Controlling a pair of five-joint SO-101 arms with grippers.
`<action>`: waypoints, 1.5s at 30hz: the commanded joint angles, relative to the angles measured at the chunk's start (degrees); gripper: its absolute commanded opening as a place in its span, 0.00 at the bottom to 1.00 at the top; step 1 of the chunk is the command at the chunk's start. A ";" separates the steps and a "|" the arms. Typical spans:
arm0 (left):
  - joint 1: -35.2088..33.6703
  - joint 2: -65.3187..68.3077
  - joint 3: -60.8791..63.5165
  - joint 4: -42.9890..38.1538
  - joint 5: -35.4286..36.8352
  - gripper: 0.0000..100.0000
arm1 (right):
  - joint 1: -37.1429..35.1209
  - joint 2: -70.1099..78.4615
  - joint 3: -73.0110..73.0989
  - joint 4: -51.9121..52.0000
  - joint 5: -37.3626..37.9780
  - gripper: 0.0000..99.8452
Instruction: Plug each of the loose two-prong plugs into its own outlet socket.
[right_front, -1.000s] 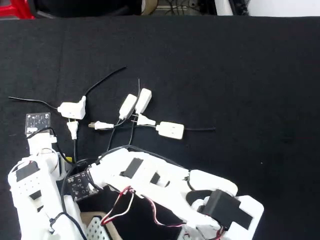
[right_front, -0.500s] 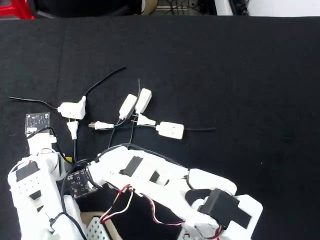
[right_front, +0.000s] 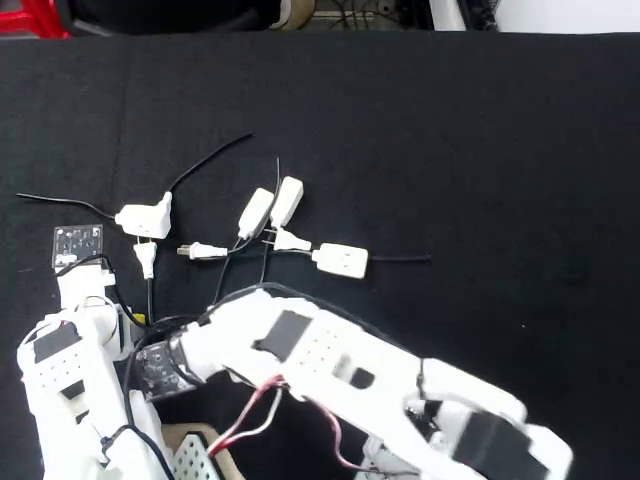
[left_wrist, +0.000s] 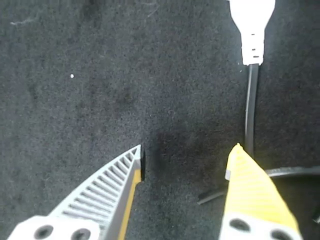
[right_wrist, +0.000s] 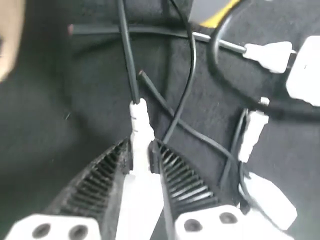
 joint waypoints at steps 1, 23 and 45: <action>-0.13 -0.70 -0.22 -0.97 0.53 0.27 | 2.20 -8.31 -3.21 5.19 -5.45 0.01; -0.04 -0.70 -0.13 -0.88 0.53 0.27 | 44.48 -17.01 -7.60 29.63 -21.63 0.01; -0.04 -0.70 -0.04 -0.97 0.53 0.27 | 47.47 30.81 -15.43 28.75 -12.13 0.02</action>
